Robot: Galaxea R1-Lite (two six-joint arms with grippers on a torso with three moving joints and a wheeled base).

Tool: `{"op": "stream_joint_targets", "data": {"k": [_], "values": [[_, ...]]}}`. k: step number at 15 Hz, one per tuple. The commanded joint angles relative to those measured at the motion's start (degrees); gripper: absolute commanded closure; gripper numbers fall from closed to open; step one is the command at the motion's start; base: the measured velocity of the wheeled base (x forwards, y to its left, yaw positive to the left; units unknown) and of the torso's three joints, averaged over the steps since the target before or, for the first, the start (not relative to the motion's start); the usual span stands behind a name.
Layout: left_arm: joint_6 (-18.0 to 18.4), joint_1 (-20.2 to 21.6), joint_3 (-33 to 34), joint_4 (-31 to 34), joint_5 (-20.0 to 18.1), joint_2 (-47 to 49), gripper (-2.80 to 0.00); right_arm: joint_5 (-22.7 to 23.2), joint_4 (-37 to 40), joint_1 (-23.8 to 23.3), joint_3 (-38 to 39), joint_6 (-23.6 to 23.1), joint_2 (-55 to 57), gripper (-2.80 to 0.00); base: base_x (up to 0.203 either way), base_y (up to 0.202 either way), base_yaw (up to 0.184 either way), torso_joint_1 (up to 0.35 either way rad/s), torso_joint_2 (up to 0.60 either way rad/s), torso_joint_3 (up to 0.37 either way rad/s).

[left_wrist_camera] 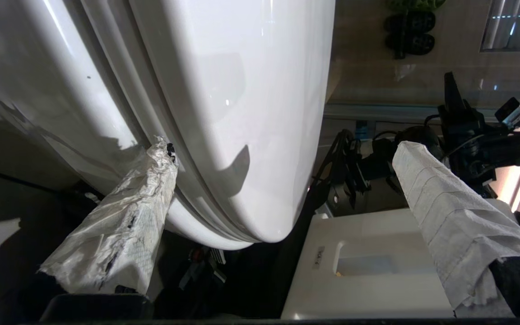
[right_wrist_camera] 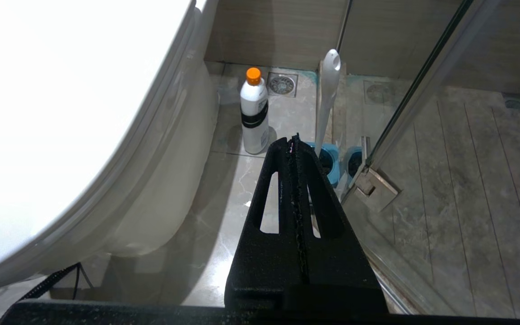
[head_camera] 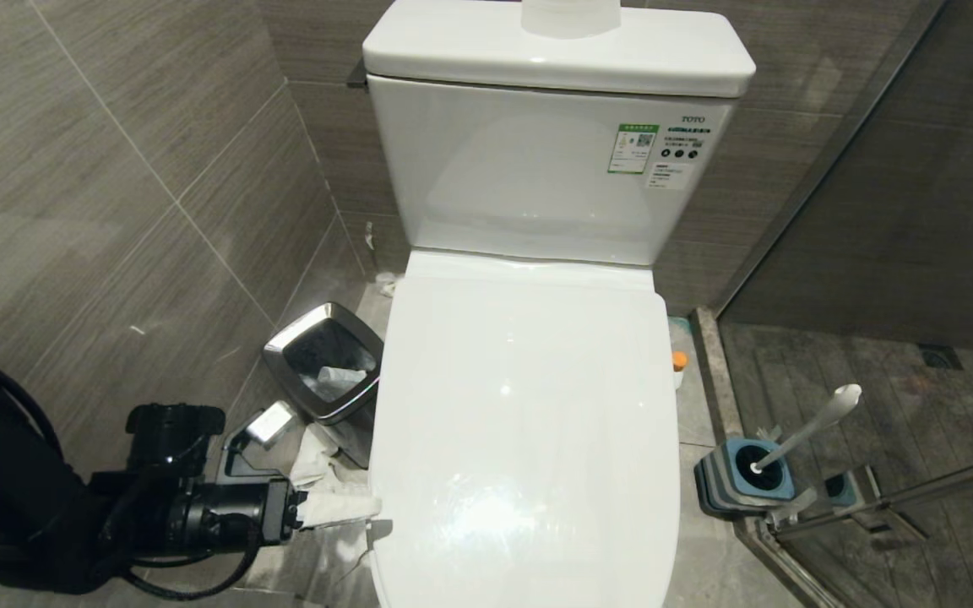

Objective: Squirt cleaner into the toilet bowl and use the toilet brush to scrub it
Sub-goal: Use the left hand to lift the toilet lid slightly

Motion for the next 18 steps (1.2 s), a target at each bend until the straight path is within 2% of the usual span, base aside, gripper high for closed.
{"op": "stream_joint_targets", "data": {"k": [1,5,11,13,15,18], "values": [[-0.05,-1.00,0.28,-0.20,-0.10,0.11,-2.80,-0.01,-0.04,-0.01,1.41,0.02,0.03,0.00,0.000,0.000,0.000,0.000,0.00,0.000],[0.39,-4.17,0.02,-0.29,2.69,0.67,-2.80,-0.01,-0.04,0.01,1.41,0.02,0.05,0.00,0.000,0.000,0.000,0.000,0.00,0.000],[-0.22,-6.03,0.20,-1.26,2.25,-0.86,-2.80,-0.01,-0.04,0.01,1.41,0.02,0.05,0.00,0.000,0.000,0.000,0.000,0.00,0.000],[-1.69,-6.33,-0.07,-1.21,1.07,-3.46,-2.80,-0.01,-0.04,0.01,1.41,0.02,-0.01,0.00,0.000,0.000,0.000,0.000,0.00,0.000],[-8.59,-6.41,-1.28,-1.29,-1.23,-6.95,-2.80,-0.01,-0.04,0.01,1.41,0.02,0.05,0.00,0.000,0.000,0.000,0.000,0.00,0.000],[-24.60,-6.50,-4.07,-1.40,-3.09,-13.28,-2.80,-0.01,-0.04,0.01,1.41,0.02,-0.02,0.00,0.000,0.000,0.000,0.000,0.00,0.000]]}}
